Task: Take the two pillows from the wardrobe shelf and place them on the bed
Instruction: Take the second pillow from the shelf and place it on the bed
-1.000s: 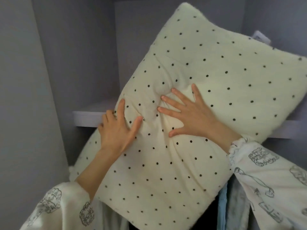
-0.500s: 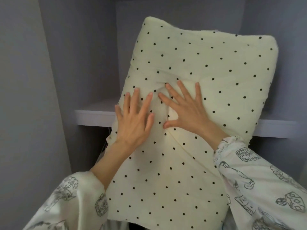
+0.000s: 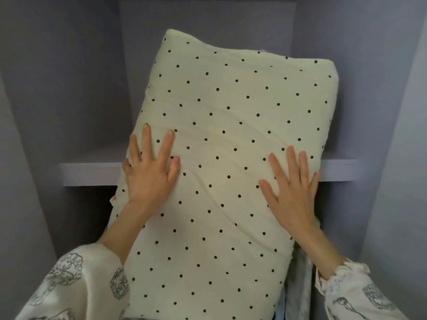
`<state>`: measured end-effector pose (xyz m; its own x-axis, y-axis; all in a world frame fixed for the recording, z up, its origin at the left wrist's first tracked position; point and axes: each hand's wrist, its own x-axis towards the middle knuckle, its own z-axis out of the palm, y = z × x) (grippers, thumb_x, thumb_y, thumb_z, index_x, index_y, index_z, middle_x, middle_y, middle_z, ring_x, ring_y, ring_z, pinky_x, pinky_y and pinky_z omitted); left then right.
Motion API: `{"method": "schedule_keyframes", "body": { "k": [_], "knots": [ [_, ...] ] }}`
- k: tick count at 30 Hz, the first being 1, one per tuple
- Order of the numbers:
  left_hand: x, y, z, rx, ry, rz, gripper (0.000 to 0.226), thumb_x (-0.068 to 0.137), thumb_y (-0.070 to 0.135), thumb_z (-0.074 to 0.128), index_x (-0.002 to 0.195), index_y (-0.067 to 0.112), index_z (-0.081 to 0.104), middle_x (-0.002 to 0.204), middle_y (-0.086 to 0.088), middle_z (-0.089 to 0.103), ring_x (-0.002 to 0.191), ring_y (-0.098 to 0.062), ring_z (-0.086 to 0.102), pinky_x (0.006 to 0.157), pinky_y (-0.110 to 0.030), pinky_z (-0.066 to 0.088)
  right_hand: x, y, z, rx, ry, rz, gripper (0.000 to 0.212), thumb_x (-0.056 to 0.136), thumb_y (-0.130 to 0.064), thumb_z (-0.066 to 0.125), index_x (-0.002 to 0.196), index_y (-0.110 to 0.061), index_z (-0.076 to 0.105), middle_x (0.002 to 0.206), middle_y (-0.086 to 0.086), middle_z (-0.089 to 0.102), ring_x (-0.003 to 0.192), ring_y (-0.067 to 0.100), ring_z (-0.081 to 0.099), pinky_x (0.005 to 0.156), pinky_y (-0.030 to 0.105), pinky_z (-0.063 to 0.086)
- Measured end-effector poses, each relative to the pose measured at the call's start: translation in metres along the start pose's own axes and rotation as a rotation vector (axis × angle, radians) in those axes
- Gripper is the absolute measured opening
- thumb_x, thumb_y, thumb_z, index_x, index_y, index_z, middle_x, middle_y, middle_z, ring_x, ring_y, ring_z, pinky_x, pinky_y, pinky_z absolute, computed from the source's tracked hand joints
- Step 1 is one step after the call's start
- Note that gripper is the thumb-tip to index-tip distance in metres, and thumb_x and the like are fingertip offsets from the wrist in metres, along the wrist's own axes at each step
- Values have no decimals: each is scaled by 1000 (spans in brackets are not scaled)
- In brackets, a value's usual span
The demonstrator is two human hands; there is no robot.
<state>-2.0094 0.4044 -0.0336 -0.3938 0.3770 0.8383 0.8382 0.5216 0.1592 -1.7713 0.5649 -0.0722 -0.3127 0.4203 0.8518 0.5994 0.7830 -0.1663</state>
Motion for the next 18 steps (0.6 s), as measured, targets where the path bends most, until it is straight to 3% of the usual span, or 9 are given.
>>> {"method": "schedule_keyframes", "body": {
  "k": [3,9,13,18],
  "knots": [
    [-1,1,-1,-14,-17,-5,57,90,49,29,143,41,9,156,-10,0,140,-42,6,98,-69,28,-4,7,2,178,32,82,70,83,-60,40,144,-35,15,155,2,-7,142,25,-12,109,54,19],
    [4,-2,-13,-138,-56,-74,67,82,59,35,141,48,6,157,-9,-7,141,-36,5,103,-62,26,-1,14,12,443,58,160,82,76,-64,51,143,-46,7,152,-11,-18,141,17,-19,114,40,1],
    [9,-7,-18,-298,-91,-126,76,75,65,43,136,58,0,157,-9,-6,141,-34,8,106,-59,24,0,13,15,594,71,332,91,69,-71,59,139,-54,3,153,-17,-18,142,10,-2,113,43,18],
    [11,-17,-21,-451,-164,-181,84,65,76,51,125,71,-7,156,-7,-1,142,-32,10,109,-58,21,-2,14,16,756,60,435,99,61,-64,69,136,-59,6,149,-11,10,128,-2,21,101,26,21]
  ]
}}
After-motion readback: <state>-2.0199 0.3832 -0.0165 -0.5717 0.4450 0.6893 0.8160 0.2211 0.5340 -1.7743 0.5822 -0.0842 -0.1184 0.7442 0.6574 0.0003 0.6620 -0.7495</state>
